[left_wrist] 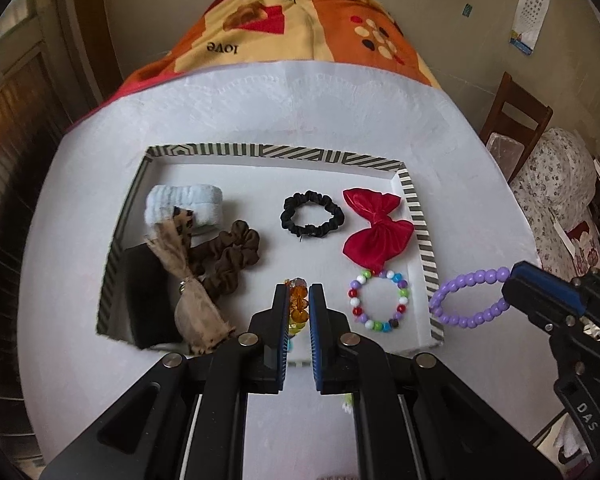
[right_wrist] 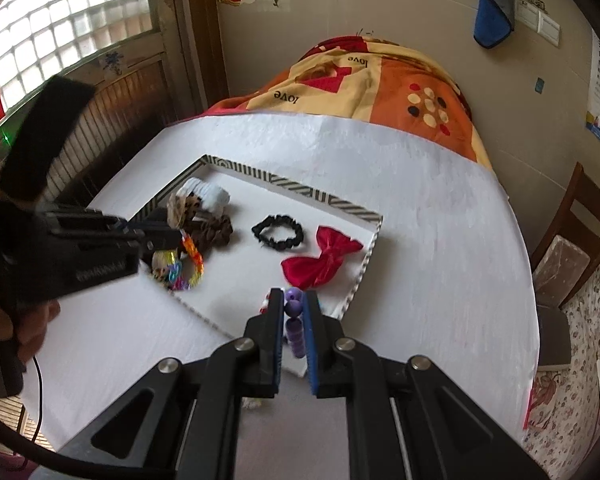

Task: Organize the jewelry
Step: 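Carry both bracelets into the striped tray and open both tools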

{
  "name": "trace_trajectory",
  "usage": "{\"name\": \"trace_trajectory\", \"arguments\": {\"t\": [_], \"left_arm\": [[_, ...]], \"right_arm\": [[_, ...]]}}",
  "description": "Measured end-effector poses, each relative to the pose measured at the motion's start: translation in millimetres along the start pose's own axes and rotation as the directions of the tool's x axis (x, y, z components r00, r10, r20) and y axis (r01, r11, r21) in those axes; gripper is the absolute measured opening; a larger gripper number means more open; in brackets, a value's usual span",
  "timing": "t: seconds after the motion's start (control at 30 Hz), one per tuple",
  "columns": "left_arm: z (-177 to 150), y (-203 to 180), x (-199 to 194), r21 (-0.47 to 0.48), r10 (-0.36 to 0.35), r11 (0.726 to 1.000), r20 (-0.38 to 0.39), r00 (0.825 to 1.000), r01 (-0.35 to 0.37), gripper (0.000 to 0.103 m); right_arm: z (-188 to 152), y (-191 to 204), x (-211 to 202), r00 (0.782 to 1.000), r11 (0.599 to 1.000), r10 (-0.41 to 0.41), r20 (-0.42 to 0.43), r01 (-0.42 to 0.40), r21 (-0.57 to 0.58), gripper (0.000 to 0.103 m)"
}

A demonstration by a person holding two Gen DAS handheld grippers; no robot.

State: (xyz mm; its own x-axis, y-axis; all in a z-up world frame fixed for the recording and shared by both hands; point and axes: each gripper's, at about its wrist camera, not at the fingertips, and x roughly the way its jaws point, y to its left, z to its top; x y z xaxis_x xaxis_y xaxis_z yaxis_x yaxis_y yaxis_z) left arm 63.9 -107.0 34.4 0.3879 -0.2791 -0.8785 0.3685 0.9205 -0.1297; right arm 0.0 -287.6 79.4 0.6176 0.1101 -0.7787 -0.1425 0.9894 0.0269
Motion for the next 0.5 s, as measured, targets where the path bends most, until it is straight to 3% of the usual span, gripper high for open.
{"name": "trace_trajectory", "arguments": {"t": [0.2, 0.5], "left_arm": [[9, 13, 33, -0.035, 0.003, 0.999, -0.046, 0.999, -0.005, 0.001], [-5, 60, 64, -0.128, 0.044, 0.99, -0.118, 0.992, -0.059, 0.001]], "right_arm": [[26, -1, 31, 1.0, 1.0, 0.017, -0.019, -0.017, -0.018, 0.009], [75, 10, 91, 0.995, 0.995, 0.085, -0.05, -0.088, -0.044, 0.009]]}}
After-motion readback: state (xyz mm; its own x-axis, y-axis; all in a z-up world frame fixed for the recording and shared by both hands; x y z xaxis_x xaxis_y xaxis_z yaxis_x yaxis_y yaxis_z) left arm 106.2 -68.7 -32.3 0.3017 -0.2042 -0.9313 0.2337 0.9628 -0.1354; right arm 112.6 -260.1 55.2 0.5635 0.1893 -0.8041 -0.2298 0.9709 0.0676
